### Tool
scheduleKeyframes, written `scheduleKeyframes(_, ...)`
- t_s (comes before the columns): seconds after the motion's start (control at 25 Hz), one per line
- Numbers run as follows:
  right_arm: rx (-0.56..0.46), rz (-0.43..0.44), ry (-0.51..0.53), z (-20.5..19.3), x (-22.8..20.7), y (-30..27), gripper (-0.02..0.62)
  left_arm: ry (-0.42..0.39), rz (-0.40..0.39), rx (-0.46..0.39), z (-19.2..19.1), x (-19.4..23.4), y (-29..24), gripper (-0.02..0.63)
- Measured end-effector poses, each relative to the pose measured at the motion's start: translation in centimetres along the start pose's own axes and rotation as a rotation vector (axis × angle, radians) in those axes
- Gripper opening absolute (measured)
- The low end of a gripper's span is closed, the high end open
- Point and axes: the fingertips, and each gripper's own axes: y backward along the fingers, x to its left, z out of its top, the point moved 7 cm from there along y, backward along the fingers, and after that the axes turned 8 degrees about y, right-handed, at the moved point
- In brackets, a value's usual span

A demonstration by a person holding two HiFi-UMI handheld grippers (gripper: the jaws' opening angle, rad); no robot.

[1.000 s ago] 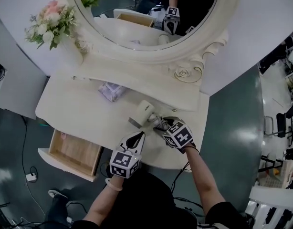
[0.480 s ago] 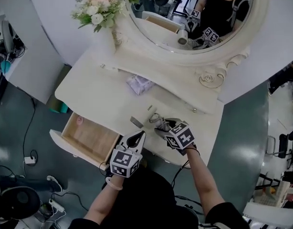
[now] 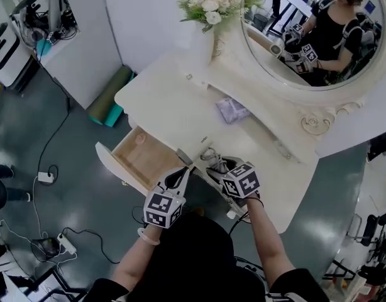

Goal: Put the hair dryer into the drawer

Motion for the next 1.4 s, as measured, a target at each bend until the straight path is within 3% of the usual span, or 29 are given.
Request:
scheduleKeyframes(0.24,0.017,0.046,0.061,3.5,3.8,-4.0,0.264,0.050,0.112,-0.042,0.5,4.8,4.2,0.018)
scheduleKeyframes(0.72,0.044,0.093,0.102,8.6,9.4,-12.0,0.264,0.131,0.260,-0.092,0.6,13.7,10.1,0.018)
scheduleKeyframes(1.08,0.069,0.080,0.082,9.2,12.1,-16.7,0.264,0.174,0.330,-0.088,-0.2,19.0,13.7,0.018)
scheduleKeyframes(1.4,0.112,0.065,0.064,7.1,13.1,-19.5,0.264,0.180,0.329,-0.071,-1.2,21.6,14.5,0.018)
